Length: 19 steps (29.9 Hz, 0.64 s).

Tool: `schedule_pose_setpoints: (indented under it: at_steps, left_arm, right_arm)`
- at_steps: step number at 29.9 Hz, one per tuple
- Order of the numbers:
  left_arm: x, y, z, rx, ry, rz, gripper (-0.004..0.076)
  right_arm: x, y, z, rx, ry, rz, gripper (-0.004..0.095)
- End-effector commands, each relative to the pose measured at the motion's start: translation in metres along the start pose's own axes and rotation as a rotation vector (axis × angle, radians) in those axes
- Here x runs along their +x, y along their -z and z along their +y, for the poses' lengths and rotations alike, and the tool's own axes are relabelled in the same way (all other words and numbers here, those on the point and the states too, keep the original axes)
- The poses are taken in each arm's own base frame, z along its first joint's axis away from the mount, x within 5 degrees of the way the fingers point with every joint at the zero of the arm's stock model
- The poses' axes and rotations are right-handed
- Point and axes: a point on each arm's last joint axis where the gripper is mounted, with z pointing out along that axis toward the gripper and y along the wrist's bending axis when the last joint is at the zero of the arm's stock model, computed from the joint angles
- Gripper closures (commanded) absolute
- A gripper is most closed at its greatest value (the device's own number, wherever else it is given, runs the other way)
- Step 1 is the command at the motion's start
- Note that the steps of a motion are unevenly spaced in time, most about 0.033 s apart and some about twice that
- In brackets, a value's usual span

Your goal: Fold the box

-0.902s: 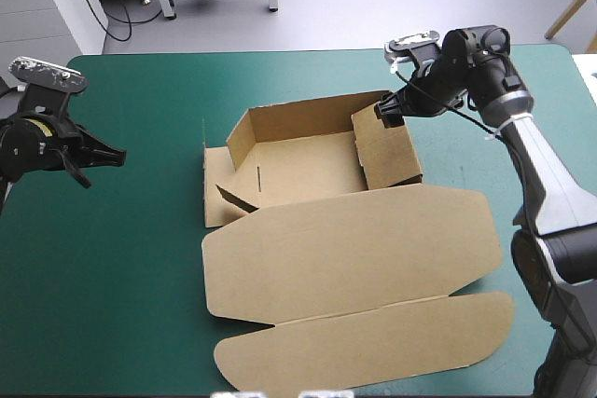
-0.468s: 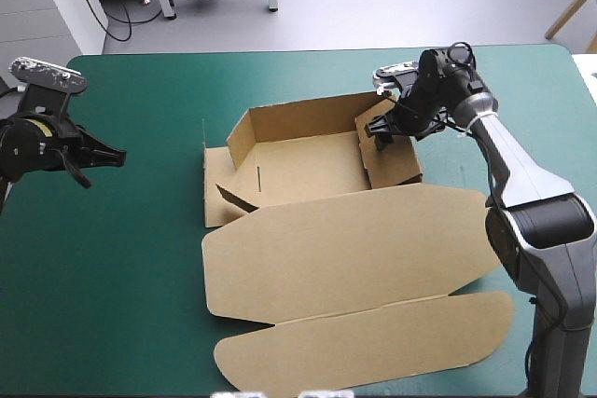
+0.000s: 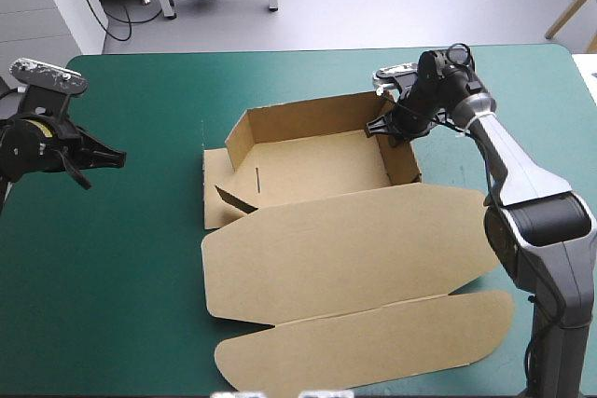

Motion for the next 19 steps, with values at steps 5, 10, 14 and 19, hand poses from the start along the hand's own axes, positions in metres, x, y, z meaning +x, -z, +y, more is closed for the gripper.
schedule_pose_setpoints:
  at_steps: [5,10,14,19]
  left_arm:
    - [-0.005,0.013,0.003,-0.014,0.015,-0.078,0.0719]
    - [-0.005,0.013,0.003,-0.017,0.029,-0.077,0.0719]
    - [-0.005,0.013,0.004,-0.023,0.046,-0.075,0.0719]
    - [-0.003,0.013,0.005,-0.040,0.053,-0.050,0.0719]
  right_arm:
    - [-0.004,0.032,0.004,-0.006,-0.001,-0.093,0.0926]
    - [-0.003,0.049,0.005,-0.002,0.008,-0.129,0.0927]
    - [0.002,0.081,0.005,0.011,0.033,-0.196,0.0927]
    - [0.013,0.130,-0.002,0.004,0.036,-0.302,0.0927]
